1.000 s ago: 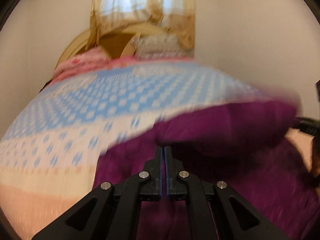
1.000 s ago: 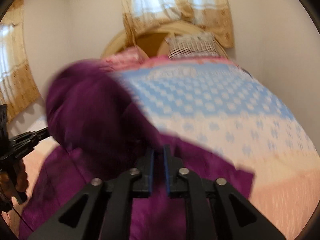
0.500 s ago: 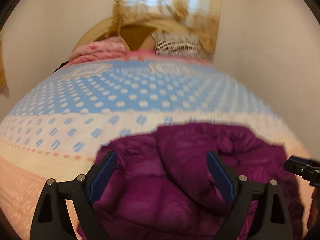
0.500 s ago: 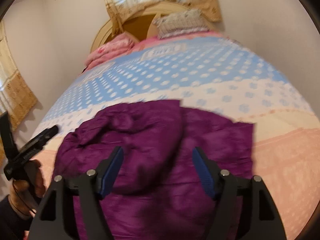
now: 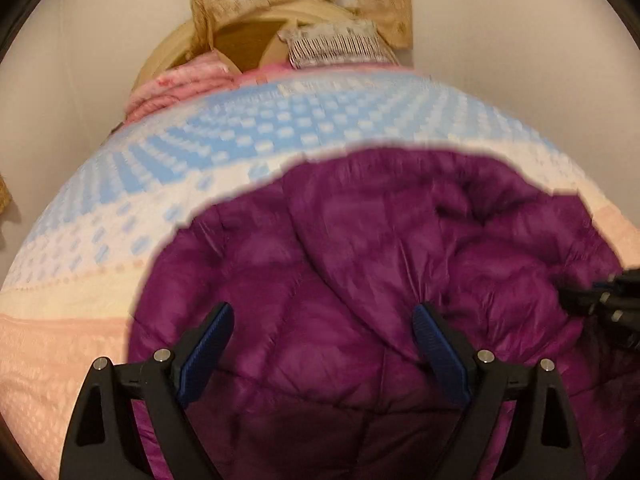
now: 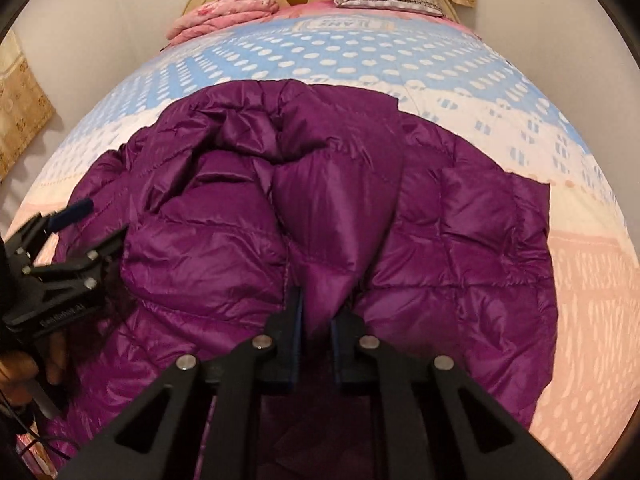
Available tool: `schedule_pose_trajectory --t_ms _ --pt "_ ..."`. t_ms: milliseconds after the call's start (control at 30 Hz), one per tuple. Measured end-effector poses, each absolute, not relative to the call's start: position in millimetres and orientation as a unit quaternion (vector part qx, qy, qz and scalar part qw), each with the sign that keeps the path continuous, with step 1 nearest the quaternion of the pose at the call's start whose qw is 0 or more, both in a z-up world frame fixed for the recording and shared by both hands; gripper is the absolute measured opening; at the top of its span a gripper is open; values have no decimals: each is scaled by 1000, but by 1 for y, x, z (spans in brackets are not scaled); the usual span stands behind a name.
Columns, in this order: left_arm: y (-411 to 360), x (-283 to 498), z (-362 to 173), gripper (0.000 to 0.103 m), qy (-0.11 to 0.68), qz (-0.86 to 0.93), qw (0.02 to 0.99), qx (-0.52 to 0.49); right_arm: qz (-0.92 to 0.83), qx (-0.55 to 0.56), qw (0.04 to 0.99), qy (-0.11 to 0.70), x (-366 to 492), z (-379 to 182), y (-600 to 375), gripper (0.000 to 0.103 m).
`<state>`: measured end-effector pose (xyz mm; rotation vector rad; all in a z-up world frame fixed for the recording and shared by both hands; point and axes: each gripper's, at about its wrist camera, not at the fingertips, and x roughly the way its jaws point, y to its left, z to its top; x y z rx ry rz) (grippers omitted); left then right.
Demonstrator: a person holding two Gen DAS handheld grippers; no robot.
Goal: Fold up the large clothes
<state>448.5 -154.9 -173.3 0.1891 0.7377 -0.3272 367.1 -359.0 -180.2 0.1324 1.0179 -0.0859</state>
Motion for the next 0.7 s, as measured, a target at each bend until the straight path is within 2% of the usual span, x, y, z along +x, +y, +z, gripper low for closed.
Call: schedule_pose_trajectory --t_ms 67,133,167,367,433,567,700 --pt "-151 452 -152 91 334 -148 927 81 -55 63 872 482 362 -173 -361 20" --pt "-148 462 -133 91 314 -132 938 64 -74 72 879 465 357 -159 -366 56" --pt "-148 469 -126 91 308 -113 943 57 -83 79 887 448 355 -150 -368 59" --pt "-176 502 -140 91 328 -50 942 49 -147 112 911 368 375 -120 -373 59" --pt "-184 509 -149 91 336 -37 940 48 -163 121 916 345 394 -121 -376 47" --pt "-191 527 -175 91 366 -31 929 41 -167 132 915 344 429 -148 -377 45" --pt "-203 534 -208 91 398 -24 913 82 -154 118 908 371 440 -184 -376 42"
